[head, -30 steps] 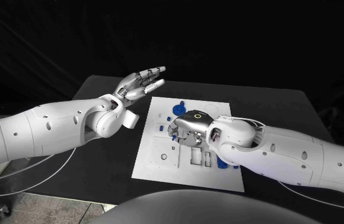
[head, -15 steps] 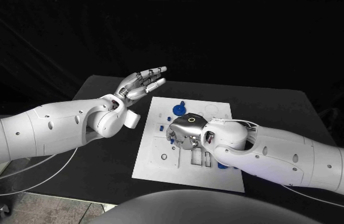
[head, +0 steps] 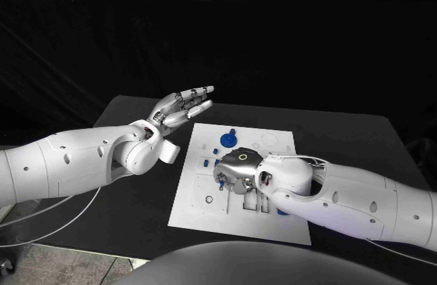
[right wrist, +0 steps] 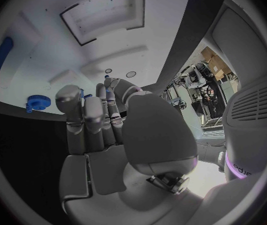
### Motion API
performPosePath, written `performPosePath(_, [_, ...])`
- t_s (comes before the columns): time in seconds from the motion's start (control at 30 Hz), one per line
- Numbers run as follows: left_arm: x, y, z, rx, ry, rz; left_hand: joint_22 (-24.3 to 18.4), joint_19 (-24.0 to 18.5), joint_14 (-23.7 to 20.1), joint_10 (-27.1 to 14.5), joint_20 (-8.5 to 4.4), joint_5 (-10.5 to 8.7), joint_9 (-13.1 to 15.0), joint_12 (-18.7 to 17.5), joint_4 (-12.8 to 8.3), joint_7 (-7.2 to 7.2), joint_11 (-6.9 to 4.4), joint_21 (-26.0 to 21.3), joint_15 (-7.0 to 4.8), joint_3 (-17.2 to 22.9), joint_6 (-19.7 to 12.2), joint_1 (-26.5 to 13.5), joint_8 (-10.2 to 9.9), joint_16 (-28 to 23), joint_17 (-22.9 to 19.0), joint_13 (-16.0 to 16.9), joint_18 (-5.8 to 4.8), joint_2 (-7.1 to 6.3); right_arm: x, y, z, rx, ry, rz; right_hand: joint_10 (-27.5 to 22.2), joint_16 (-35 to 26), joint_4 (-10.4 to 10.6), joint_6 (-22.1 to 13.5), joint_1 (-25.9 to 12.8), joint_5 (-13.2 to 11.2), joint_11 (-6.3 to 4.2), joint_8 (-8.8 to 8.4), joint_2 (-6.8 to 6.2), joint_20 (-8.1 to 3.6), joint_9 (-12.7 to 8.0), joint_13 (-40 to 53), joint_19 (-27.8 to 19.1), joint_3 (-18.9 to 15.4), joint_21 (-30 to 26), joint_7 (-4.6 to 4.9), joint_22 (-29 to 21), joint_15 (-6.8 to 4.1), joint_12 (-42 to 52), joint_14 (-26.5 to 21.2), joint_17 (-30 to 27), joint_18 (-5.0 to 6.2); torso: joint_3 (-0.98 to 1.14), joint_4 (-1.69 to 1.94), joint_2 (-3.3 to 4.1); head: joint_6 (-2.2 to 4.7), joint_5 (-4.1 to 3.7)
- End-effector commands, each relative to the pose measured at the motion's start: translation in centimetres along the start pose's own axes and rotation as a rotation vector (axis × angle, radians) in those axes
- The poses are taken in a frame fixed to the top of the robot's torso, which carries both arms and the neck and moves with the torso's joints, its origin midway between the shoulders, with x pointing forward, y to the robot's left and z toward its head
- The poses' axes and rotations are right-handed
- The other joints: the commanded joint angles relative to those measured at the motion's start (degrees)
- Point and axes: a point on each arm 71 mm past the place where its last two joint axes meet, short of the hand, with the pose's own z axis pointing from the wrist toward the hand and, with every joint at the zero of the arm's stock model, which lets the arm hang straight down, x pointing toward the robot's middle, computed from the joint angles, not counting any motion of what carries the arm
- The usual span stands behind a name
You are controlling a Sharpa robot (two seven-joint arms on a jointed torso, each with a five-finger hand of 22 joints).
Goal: Assemble the parts on the task board
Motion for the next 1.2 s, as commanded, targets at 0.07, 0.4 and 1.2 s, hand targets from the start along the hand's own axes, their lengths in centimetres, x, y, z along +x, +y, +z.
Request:
performPosePath(0.07, [0.3, 0.0, 0.1, 0.008, 0.017, -0.018, 0.09, 0.44, -0.05, -0.02, -0.06, 0.37, -0.05, 0.39, 0.02, 0.02, 0.46, 0.20, 0.33, -0.29, 0.29, 0.50, -0.35, 0.34, 0.06, 0.06, -0.74, -0.01, 0.2, 0.1, 0.0, -0.008, 0.010, -0.031, 0.59, -0.18, -0.33, 0.59, -0.12, 0.13, 0.02, -0.39, -0.25, -0.06, -0.04, -0.13, -0.10, -0.15, -0.16, -0.09, 5.34, -0.06, -0.45, -0.23, 0.11, -0.12, -0.01, 0.01, -0.03, 0.00, -0.07])
performPosePath(0.4, [0.3, 0.1, 0.0, 0.004, 0.019, -0.021, -0.14, 0.49, -0.05, -0.03, -0.06, 0.59, -0.08, 0.39, 0.00, 0.02, 0.52, 0.18, 0.35, -0.38, 0.21, 0.80, -0.40, 0.29, 0.05, 0.06, -0.84, 0.09, 0.7, 0.4, 0.0, -0.018, -0.002, -0.015, 0.72, 0.15, -0.32, 0.75, -0.15, 0.14, -0.05, -0.41, -0.20, -0.08, -0.06, -0.24, 0.09, -0.14, 0.33, -0.17, 5.47, -0.09, -0.51, -0.05, 0.39, -0.21, -0.01, 0.00, -0.04, 0.00, -0.05])
performPosePath(1.2, [0.4, 0.3, 0.1, -0.010, 0.035, -0.032, 2.24, 2.26, 0.79, 0.06, -0.11, 0.98, -0.11, 0.77, -0.07, 0.24, 0.92, 0.79, 1.26, -1.04, 0.22, 2.22, -0.59, 1.45, 0.25, 0.09, -0.98, 0.58, 1.4, 0.4, 0.2, -0.007, 0.024, -0.002, 0.32, 0.01, -0.48, 0.49, -0.22, 0.16, -0.10, -1.00, -0.39, -0.12, -0.33, -0.82, -0.18, -0.13, 0.08, -0.34, 5.40, -0.23, -1.19, -0.32, 0.00, -0.16, -0.04, 0.00, -0.08, 0.00, -0.27])
